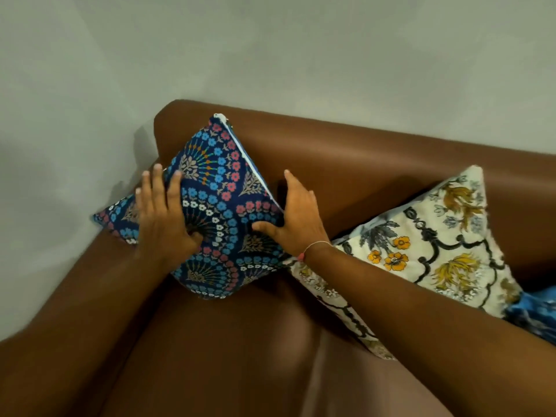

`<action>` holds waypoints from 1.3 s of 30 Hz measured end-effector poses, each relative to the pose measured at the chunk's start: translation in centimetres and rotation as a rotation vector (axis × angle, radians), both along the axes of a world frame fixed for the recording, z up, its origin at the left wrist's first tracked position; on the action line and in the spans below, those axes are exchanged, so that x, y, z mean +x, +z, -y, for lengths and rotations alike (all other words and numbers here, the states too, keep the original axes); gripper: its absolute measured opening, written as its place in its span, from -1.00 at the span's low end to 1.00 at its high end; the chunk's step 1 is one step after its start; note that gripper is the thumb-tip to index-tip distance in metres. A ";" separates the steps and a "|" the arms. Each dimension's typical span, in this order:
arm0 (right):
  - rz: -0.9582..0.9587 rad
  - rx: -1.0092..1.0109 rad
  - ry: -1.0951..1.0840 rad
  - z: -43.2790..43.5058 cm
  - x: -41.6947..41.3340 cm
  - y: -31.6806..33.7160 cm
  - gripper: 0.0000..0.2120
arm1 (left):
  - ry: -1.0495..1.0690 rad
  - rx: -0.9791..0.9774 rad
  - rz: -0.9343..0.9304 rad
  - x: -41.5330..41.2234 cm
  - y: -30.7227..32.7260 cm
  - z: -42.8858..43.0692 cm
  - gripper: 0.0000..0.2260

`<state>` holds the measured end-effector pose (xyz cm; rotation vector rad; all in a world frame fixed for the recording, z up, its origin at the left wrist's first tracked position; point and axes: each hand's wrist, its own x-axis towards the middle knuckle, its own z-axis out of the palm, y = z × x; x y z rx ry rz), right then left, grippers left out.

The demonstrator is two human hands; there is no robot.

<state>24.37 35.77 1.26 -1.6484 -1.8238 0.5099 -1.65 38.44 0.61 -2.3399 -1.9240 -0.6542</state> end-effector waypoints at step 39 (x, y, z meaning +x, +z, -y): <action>0.213 -0.130 -0.385 17.7 31.8 -4.9 0.29 | -0.367 -0.295 0.014 27.8 -3.0 9.6 0.32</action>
